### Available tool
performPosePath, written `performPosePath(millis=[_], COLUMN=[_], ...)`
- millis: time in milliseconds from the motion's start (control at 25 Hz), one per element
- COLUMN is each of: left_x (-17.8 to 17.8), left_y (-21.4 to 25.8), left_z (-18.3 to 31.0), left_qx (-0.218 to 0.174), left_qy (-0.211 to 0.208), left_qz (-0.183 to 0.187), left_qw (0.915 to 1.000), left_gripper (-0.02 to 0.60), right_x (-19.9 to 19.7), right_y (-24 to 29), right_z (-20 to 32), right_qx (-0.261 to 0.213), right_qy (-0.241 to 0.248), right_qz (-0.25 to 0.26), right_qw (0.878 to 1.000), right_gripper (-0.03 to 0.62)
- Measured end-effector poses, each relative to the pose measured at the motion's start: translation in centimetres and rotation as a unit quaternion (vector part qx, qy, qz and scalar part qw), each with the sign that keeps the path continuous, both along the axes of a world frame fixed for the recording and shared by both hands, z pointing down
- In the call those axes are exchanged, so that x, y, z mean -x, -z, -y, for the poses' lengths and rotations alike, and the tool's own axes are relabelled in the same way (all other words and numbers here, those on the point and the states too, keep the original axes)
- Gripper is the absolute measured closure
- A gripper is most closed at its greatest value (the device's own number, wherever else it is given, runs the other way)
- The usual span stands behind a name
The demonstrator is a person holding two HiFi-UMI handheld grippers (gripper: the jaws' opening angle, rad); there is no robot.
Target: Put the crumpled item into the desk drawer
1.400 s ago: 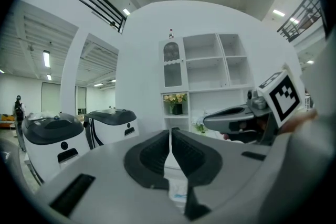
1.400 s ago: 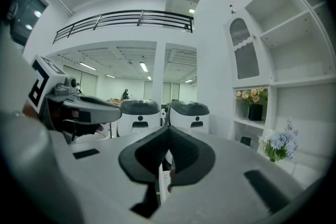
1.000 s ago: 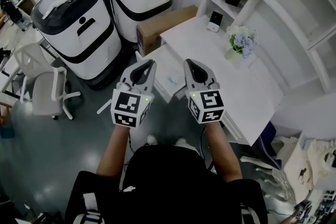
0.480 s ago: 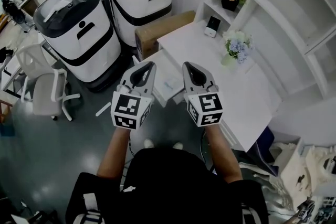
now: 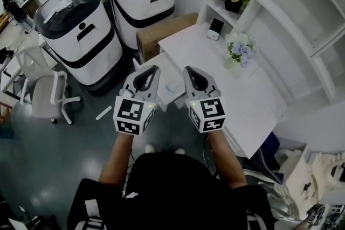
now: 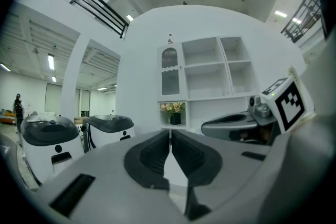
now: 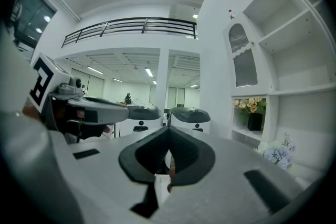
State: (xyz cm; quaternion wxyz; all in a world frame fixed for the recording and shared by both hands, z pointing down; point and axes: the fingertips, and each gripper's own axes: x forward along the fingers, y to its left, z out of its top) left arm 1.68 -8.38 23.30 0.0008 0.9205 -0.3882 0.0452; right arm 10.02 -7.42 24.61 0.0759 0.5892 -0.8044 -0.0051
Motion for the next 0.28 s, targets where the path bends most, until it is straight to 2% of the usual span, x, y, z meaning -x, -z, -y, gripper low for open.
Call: performPosePath(millis=[280], left_x=[-0.55], left_y=[0.35], left_z=[-0.46], left_qx=[0.000], left_qy=[0.002], left_qz=[-0.003], left_qw=[1.0000], left_gripper=[0.565], right_x=[-0.08], right_y=[0.06], right_z=[-0.20], right_qx=[0.000], right_qy=[0.005], right_qz=[-0.001], right_qw=[1.000], right_gripper=[0.599])
